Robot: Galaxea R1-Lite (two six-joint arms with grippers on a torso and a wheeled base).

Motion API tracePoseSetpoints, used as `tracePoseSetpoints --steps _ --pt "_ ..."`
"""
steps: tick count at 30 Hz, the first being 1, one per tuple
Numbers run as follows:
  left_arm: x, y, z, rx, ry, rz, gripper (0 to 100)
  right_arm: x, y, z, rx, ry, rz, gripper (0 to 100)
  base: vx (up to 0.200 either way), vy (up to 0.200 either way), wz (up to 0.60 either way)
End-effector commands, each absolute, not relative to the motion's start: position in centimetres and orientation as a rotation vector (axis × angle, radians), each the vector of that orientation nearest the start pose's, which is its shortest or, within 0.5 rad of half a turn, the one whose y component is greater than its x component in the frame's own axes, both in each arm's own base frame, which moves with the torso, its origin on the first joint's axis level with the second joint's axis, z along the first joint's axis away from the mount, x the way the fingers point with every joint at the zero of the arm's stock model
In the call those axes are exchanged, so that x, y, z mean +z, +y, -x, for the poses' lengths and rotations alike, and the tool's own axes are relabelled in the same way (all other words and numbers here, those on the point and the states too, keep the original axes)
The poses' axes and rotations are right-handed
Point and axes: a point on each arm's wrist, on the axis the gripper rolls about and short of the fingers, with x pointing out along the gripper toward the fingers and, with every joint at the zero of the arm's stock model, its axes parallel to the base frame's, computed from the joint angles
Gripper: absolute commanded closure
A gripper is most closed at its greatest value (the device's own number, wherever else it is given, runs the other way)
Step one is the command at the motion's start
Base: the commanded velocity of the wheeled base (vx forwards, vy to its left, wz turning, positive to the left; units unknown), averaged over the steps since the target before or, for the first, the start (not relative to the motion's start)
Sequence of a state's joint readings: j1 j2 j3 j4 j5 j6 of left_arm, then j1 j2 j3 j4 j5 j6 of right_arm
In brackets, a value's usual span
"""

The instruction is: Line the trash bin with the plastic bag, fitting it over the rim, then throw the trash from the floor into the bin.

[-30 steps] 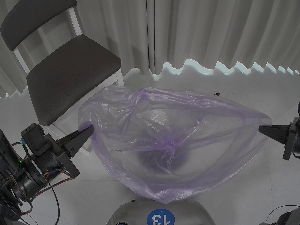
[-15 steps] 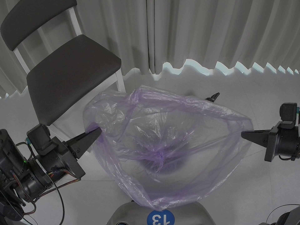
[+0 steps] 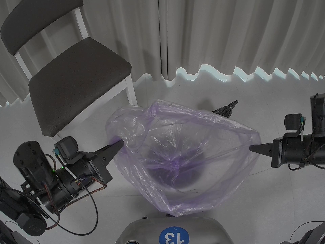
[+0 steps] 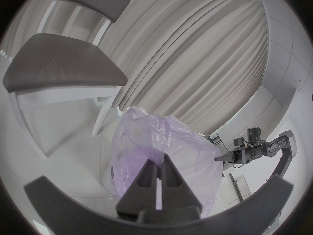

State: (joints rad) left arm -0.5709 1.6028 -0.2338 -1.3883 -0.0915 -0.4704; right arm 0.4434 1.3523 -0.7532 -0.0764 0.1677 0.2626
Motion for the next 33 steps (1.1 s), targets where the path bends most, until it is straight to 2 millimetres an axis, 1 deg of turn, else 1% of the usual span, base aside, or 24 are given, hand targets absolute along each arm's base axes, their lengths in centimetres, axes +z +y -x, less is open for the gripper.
tracePoseSetpoints --steps 1,4,7,8,12,15,17,21,22,25,26,29,33 --pt "11.9 -12.6 -20.2 -0.614 0.225 0.443 100 18.5 9.5 -20.8 0.489 0.679 -0.180 100 0.000 0.000 0.00" --pt "11.2 -12.9 -20.6 -0.616 0.222 0.454 100 17.5 9.7 -21.7 0.484 0.675 -0.183 100 0.000 0.000 0.00" --pt "10.5 -13.2 -21.2 -0.617 0.220 0.470 100 16.7 9.7 -22.3 0.484 0.659 -0.191 100 0.000 0.000 0.00" --pt "10.0 -13.4 -21.5 -0.613 0.234 0.473 100 16.3 9.7 -22.5 0.485 0.653 -0.196 100 0.000 0.000 0.00" --pt "9.3 -14.1 -22.4 -0.611 0.258 0.494 100 15.9 9.1 -23.0 0.465 0.653 -0.208 100 0.000 0.000 0.00" --pt "9.4 -14.4 -22.7 -0.616 0.250 0.506 100 15.7 8.8 -23.0 0.466 0.660 -0.215 100 0.000 0.000 0.00" --pt "9.2 -14.8 -23.3 -0.618 0.248 0.513 100 15.1 8.4 -22.9 0.463 0.680 -0.220 100 0.000 0.000 0.00" --pt "8.9 -15.2 -23.7 -0.622 0.252 0.511 100 14.9 8.1 -22.8 0.455 0.690 -0.223 100 0.000 0.000 0.00" --pt "8.8 -15.4 -24.0 -0.622 0.250 0.512 100 14.8 8.1 -22.7 0.453 0.691 -0.223 100 0.000 0.000 0.00" --pt "8.6 -15.7 -24.5 -0.622 0.250 0.512 100 14.7 8.1 -22.7 0.455 0.688 -0.223 100 0.000 0.000 0.00" --pt "8.3 -16.0 -25.1 -0.618 0.250 0.514 100 14.6 8.1 -22.6 0.456 0.684 -0.225 100 0.000 0.000 0.00" --pt "7.9 -16.4 -25.7 -0.615 0.252 0.526 100 14.5 8.2 -22.5 0.463 0.674 -0.223 100 0.000 0.000 0.00" --pt "7.4 -17.0 -26.6 -0.615 0.259 0.556 100 14.8 8.9 -22.3 0.491 0.651 -0.226 100 0.000 0.000 0.00"
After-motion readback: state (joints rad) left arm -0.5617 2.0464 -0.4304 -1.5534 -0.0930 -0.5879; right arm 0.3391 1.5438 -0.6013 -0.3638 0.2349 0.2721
